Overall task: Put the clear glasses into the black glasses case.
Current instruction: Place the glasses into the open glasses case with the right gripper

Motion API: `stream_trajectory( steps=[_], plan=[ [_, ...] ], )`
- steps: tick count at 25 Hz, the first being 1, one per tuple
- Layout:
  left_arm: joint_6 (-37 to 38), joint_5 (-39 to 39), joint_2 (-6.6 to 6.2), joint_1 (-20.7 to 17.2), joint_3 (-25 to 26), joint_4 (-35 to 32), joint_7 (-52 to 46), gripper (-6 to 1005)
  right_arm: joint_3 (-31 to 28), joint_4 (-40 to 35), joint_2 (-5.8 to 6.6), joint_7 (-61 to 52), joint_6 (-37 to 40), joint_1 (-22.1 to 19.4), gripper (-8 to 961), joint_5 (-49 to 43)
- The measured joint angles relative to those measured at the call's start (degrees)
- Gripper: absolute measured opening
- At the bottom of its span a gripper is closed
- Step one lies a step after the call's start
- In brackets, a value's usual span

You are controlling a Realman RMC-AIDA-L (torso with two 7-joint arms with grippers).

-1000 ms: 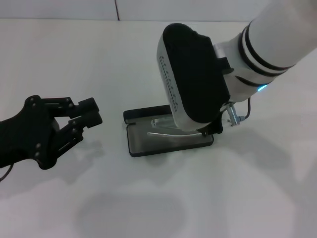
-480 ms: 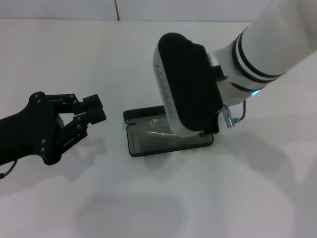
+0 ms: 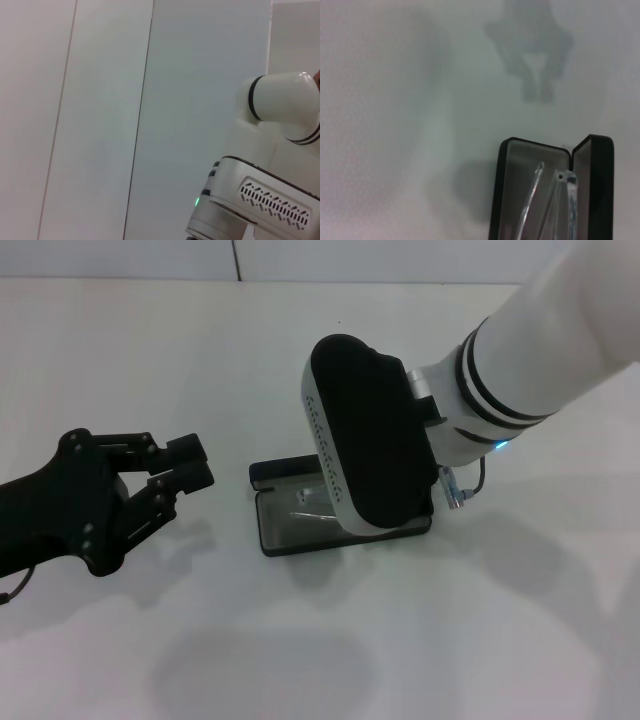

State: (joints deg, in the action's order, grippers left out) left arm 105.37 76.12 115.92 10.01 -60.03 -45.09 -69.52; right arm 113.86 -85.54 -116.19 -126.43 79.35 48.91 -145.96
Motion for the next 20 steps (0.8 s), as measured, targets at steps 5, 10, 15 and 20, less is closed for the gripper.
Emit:
stream_trajectory(
  steps=[5,10,15,20],
  plan=[
    [0.0,0.0,0.01,-0.1,0.0,0.0,0.0,174,0.5,0.5,0.00,-0.3,-1.4,-0.1,60,-0.5],
    [0.0,0.0,0.01,-0.1,0.0,0.0,0.0,174,2.5,0.5,0.00,-1.7,-2.8,-0.2,60,-2.6],
    [0.0,0.0,0.01,-0.1,0.0,0.0,0.1,173,3.5,0.4,0.00,-1.8,-4.1,-1.1,60,-2.8],
    [0.0,0.0,0.01,-0.1,0.0,0.0,0.1,173,3.6,0.5,0.00,-1.8,-4.5,-1.3,60,-2.9]
  ],
)
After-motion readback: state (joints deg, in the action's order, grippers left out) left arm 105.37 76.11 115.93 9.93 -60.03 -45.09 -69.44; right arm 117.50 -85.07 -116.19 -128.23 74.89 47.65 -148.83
